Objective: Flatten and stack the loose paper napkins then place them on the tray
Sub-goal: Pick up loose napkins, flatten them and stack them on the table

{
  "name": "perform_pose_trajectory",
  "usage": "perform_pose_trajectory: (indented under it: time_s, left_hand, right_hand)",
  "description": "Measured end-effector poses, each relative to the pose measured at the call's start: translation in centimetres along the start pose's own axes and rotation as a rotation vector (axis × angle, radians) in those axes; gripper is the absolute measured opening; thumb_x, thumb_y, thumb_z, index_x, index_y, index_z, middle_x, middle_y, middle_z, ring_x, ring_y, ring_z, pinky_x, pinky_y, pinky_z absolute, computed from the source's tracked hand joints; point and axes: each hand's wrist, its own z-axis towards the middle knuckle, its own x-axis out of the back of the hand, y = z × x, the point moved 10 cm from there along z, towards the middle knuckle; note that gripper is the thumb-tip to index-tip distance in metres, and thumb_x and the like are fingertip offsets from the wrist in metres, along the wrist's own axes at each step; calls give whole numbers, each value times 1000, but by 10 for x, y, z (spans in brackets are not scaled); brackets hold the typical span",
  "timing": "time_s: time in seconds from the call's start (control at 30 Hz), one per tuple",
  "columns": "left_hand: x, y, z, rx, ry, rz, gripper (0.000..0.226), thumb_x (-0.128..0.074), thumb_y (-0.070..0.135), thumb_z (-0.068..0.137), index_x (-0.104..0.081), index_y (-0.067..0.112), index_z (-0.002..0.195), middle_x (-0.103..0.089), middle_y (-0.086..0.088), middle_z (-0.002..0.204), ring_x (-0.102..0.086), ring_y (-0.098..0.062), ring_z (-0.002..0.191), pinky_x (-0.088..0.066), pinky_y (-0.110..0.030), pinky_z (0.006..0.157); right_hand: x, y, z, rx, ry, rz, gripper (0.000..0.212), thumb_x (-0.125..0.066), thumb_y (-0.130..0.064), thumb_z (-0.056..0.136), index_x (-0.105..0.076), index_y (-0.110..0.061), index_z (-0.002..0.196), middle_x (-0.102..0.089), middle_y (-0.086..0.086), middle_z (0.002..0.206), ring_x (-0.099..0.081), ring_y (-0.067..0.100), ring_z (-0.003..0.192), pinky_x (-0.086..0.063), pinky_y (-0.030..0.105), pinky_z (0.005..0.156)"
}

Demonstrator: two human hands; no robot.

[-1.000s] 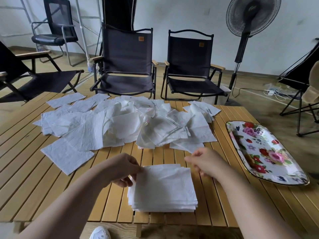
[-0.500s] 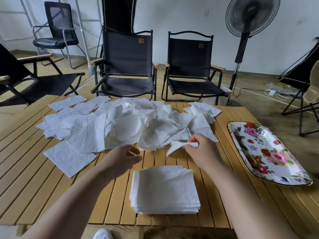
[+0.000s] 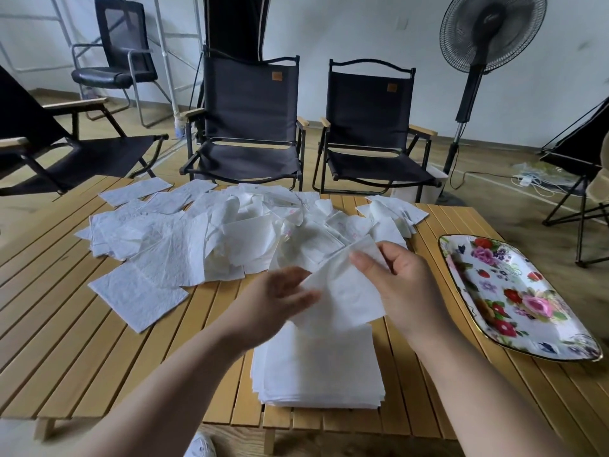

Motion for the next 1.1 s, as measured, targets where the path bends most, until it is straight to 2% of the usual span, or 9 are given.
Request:
perform_pose_trajectory:
  time_s: [0.07,0.2,0.3,0.4,0.5,0.73,0.87,1.0,1.1]
  left_hand:
    - [10,-5,0,69,56,-131,21,-69,27,93,-72,6,95,-66,1,81,-57,-15,76,-44,-36,73]
    - [27,-21,-4,214,39,-92,23,-74,32,88,-73,8,90,-62,1,76,-49,-11,69,-40,-25,63]
    - [28,-42,-9,339,-52,49,23,-74,28,89,-71,5,89,-61,4,69,-49,-8,62,-37,-23,59]
    - [17,-58,-18,446,-185,193,16,-73,27,89,-74,11,90,-69,4,71,-59,-6,58,-43,-22,57]
    - [7,-65,-20,482,-247,293,13,-72,27,91,-72,17,98,-74,-1,82,-67,-9,64,-49,-21,55]
    - [19,-68,-11,470,-120,390,15,-69,25,93,-69,14,103,-75,-8,89,-69,-12,67,-55,-19,57]
    - [24,-73,-10,470,-86,400,15,-67,27,95,-69,15,102,-74,-6,87,-68,-13,69,-52,-19,56]
    - [40,-67,-2,408,69,475,19,-61,34,96,-69,17,93,-70,0,80,-62,-11,68,-48,-22,58]
    - [52,-67,5,369,159,538,17,-61,36,95,-68,21,92,-69,3,86,-64,-14,80,-55,-32,75]
  right_hand:
    - [8,9,4,-69,5,-5,28,-68,-36,95,-67,-24,70,-63,2,63,-60,13,61,-42,27,55]
    - [11,53,5,-347,-179,-84,14,-72,-30,92,-76,-16,91,-78,6,86,-74,26,81,-57,41,75]
    - [-3,86,-18,-563,-524,-291,17,-71,-24,93,-72,-9,102,-78,8,88,-68,14,63,-48,23,53]
    - [-10,107,-31,-654,-661,-466,17,-70,-26,94,-71,-12,102,-77,8,95,-66,11,63,-45,19,51]
    - [-14,120,-32,-680,-656,-587,18,-71,-31,92,-70,-15,102,-74,8,101,-65,11,66,-52,21,55]
    - [-29,129,-18,-585,-561,-620,16,-67,-35,95,-66,-19,97,-70,3,99,-65,16,81,-57,25,66]
    - [-29,131,-14,-575,-533,-642,27,-64,-46,95,-66,-19,96,-70,1,97,-63,14,76,-52,24,59]
    - [-7,120,8,-461,-189,-532,29,-61,-46,94,-65,-17,91,-68,1,89,-61,15,74,-52,32,63]
    - [-1,109,25,-274,-13,-629,6,-60,-28,96,-65,-24,95,-62,-5,119,-59,16,102,-43,24,71]
